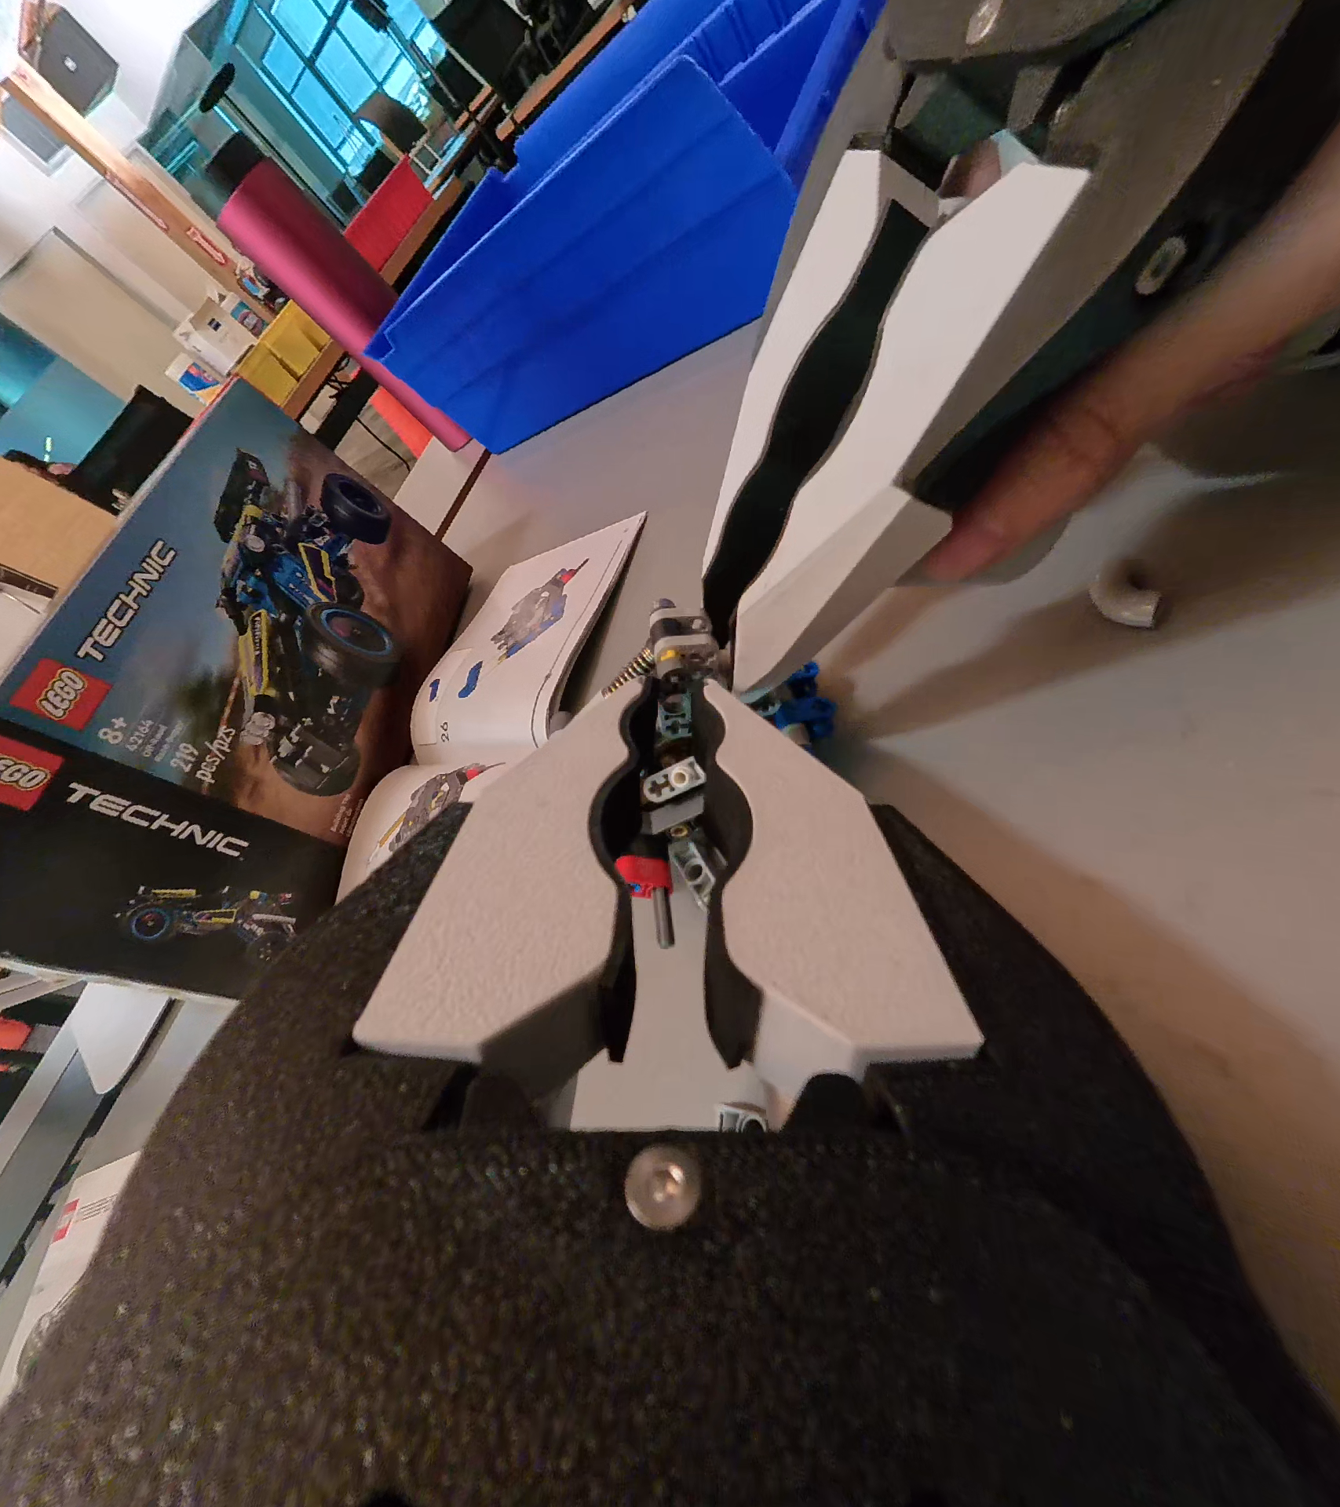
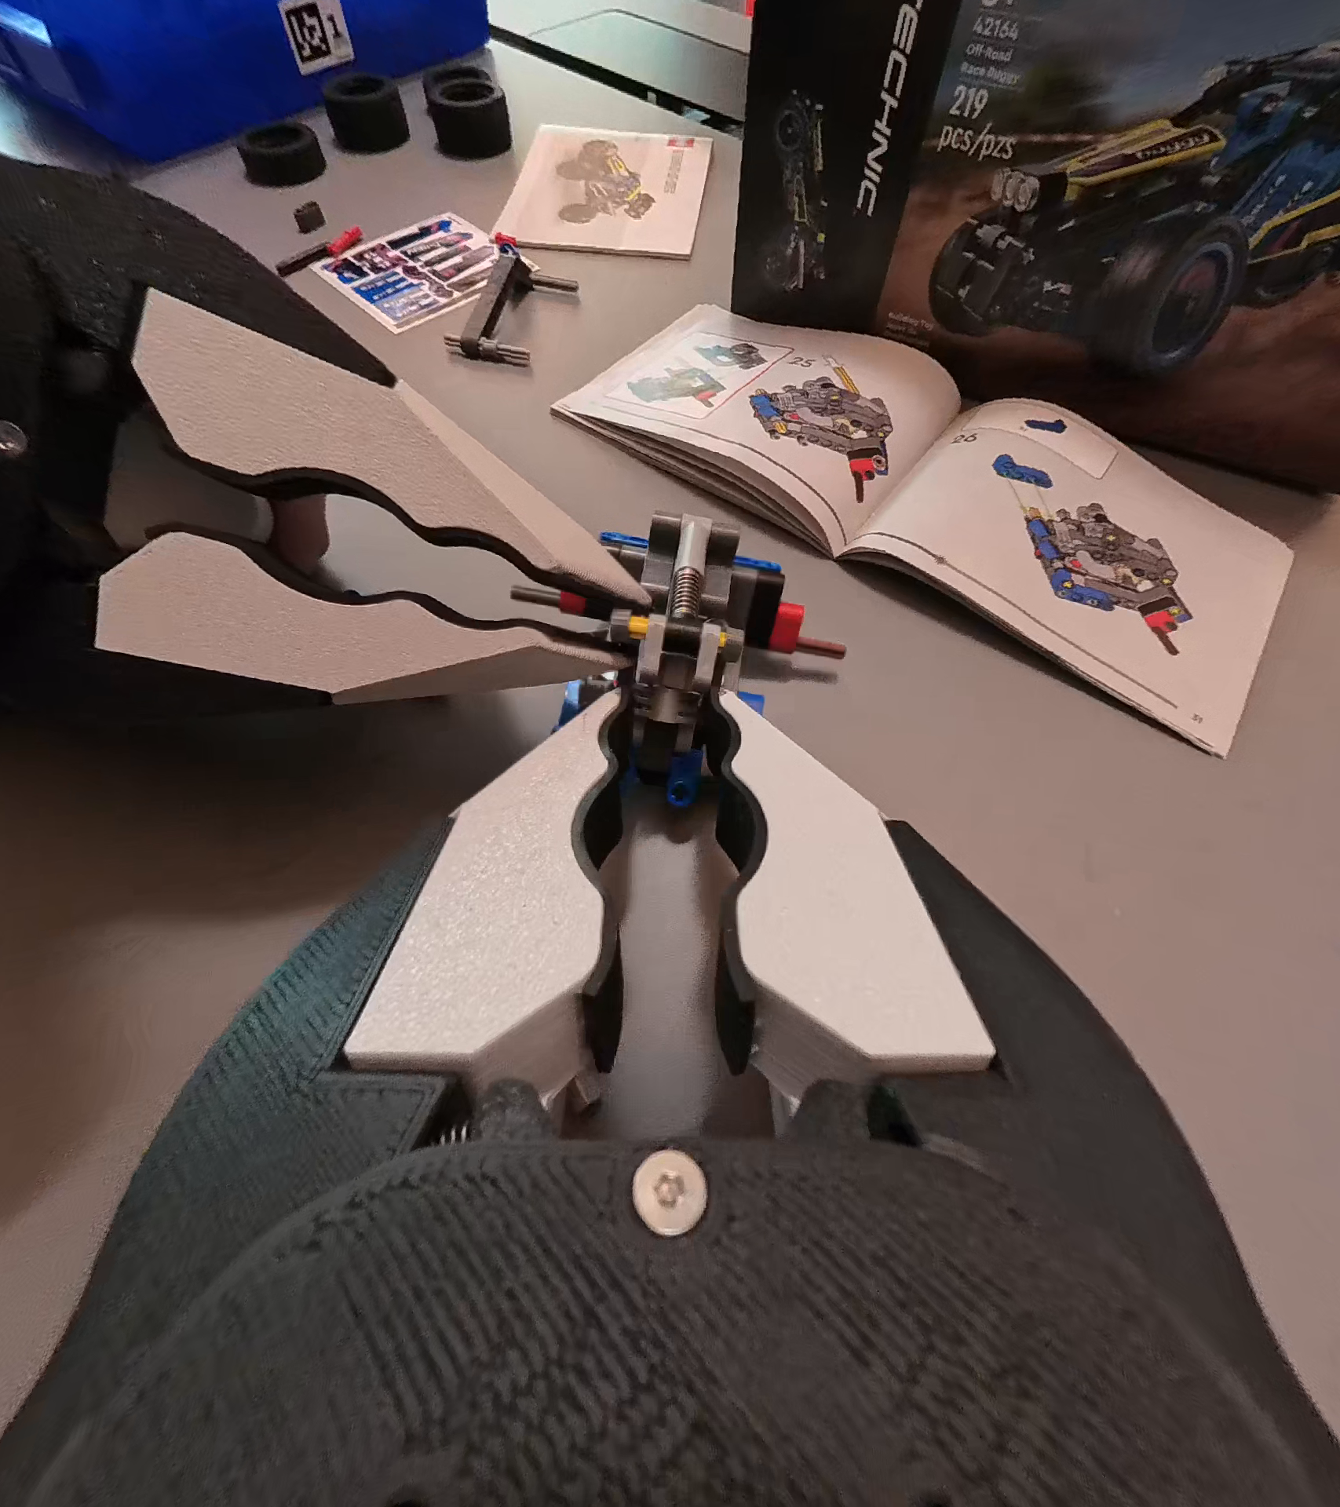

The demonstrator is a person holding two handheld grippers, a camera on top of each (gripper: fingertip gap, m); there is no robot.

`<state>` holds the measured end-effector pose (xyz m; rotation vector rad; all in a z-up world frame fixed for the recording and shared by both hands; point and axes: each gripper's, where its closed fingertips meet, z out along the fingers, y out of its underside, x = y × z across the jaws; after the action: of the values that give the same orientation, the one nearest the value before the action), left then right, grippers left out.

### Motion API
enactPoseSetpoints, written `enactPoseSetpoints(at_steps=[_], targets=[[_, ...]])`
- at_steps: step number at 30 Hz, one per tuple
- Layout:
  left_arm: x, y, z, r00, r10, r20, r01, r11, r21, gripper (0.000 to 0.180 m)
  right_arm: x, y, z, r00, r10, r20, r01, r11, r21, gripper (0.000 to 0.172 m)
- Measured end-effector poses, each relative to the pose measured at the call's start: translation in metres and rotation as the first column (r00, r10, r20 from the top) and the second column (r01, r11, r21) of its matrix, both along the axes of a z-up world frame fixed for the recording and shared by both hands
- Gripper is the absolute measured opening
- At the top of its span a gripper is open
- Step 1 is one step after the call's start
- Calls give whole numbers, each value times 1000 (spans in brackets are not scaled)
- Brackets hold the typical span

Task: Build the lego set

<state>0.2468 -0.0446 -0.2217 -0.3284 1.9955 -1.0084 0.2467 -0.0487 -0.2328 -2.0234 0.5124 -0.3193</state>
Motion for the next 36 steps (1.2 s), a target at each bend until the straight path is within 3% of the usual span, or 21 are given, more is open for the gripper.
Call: enactPoseSetpoints(at_steps=[13,17,23,36], targets=[[-1,3,-2,1000,-5,0,5,1000,17,4,-1,-2,4,999,13,33,-13,1000,13,4],[0,2,-2,1000,-10,7,10,1000,21,4,-2,0,6,997,28,72,-28,1000,3,30],[-4,0,0,998,-57,-1,57,998,12,4,1,2,5,995,41,91,-40,999,-12,13],[-6,0,-2,997,-79,-7,79,995,57,4,0,1,4,999,30,27,-30,999,16,13]])
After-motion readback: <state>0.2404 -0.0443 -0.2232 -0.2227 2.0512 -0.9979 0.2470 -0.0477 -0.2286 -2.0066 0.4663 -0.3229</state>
